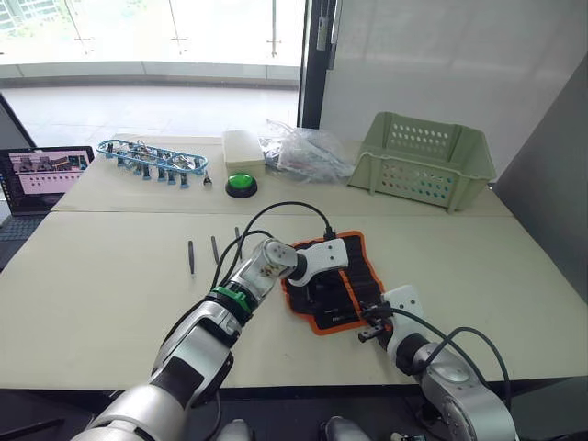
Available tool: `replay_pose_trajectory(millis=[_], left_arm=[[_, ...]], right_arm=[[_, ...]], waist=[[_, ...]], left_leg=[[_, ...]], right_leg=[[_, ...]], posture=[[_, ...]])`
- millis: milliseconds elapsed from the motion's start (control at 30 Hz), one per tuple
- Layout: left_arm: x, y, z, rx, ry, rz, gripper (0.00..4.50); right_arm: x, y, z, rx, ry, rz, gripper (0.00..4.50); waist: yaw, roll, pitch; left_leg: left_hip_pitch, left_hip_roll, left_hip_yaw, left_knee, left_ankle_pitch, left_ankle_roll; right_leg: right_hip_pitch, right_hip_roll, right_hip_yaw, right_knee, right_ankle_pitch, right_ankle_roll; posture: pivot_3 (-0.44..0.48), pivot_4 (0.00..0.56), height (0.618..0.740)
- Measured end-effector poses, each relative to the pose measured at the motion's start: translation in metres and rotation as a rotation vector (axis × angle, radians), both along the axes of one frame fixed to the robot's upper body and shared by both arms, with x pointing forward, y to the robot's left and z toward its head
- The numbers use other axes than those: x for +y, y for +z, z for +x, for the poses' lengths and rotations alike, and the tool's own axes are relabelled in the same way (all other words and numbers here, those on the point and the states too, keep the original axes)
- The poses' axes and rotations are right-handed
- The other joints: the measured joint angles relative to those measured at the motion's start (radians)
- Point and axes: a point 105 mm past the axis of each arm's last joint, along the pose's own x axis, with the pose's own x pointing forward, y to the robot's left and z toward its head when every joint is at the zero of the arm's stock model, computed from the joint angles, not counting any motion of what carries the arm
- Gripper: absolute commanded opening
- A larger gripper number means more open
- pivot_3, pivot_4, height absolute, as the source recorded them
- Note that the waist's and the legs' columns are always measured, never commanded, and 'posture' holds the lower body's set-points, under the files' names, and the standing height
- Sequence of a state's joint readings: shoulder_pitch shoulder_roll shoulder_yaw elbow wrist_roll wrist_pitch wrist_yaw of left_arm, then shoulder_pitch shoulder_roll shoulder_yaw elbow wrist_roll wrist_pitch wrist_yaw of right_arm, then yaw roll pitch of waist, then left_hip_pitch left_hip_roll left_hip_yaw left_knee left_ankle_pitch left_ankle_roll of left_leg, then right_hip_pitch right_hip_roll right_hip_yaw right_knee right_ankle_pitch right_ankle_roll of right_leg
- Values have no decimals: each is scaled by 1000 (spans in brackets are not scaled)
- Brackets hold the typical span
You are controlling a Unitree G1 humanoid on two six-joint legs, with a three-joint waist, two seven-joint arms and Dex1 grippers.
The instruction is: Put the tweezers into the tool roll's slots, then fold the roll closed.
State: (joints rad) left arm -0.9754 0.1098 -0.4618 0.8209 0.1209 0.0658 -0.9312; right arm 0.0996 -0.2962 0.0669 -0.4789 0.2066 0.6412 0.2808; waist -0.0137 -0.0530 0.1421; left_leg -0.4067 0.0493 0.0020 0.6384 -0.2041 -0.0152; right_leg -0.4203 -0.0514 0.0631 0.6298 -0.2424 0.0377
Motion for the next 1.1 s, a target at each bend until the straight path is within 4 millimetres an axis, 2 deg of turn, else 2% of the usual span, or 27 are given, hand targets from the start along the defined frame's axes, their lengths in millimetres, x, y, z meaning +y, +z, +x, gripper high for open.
replay_pose_trajectory(millis=[67,133,200,300,433,500,567,667,767,833,933,1000,1100], left_arm=[[0,-1,1,2,3,-6,33],[2,0,2,0,8,-10,889],[6,1,4,-1,19,-15,1496],[16,15,9,-32,40,-38,2486],[49,48,14,-95,103,-110,3802],[64,53,9,-85,137,-139,4472],[86,54,0,-60,187,-176,4491],[146,52,-26,-38,373,-276,4491],[194,41,-50,-16,584,-328,4491],[223,29,-74,2,739,-344,4491],[253,23,-106,1,944,-397,4491],[263,20,-125,-18,1034,-418,4491],[278,1,-163,-28,1206,-423,4491]], right_arm=[[0,0,0,1,0,0,0],[0,0,0,1,1,0,0],[1,0,0,1,2,0,0],[3,0,0,-1,11,4,0],[7,0,-1,0,21,5,0],[7,0,-1,0,23,5,0],[10,0,0,0,33,5,0],[14,-1,-1,5,54,8,0],[10,-2,-1,9,63,-10,0],[8,-3,0,15,74,-20,0],[5,-5,3,28,86,-32,0],[5,-8,4,40,101,-34,0],[7,-9,5,50,134,-35,0]], waist=[[0,0,0],[0,0,0],[-1,0,0],[-8,0,0],[-15,1,0],[-17,1,-1],[-25,2,-1],[-41,3,-1],[-32,3,-1],[-30,3,-1],[-22,1,-2],[-22,-2,-4],[-24,-2,-4]], left_leg=[[0,0,0,0,0,0],[0,0,0,0,0,0],[0,0,0,0,0,0],[0,1,0,0,0,0],[1,3,-1,0,-1,2],[1,3,-1,0,-1,2],[1,4,-1,0,-1,2],[4,7,1,0,-3,4],[6,10,1,0,-3,4],[8,11,2,0,-3,3],[9,12,2,0,-3,3],[12,14,3,0,-3,3],[19,17,6,0,-9,-7]], right_leg=[[0,0,0,0,0,0],[0,0,0,0,0,0],[0,0,0,1,0,0],[-1,1,1,2,0,0],[0,5,3,2,0,-1],[-1,5,3,3,0,-1],[-1,5,3,3,0,-2],[-1,7,5,4,-1,-4],[1,8,3,4,-1,-5],[3,8,3,4,-1,-6],[3,8,3,3,-4,-14],[5,8,3,2,-4,-15],[11,7,4,0,-5,-17]], posture=[[0,150,724],[0,150,724],[0,150,724],[0,150,724],[0,150,724],[0,150,724],[0,150,724],[0,150,724],[0,150,724],[0,150,724],[0,150,724],[0,150,724],[0,150,724]])
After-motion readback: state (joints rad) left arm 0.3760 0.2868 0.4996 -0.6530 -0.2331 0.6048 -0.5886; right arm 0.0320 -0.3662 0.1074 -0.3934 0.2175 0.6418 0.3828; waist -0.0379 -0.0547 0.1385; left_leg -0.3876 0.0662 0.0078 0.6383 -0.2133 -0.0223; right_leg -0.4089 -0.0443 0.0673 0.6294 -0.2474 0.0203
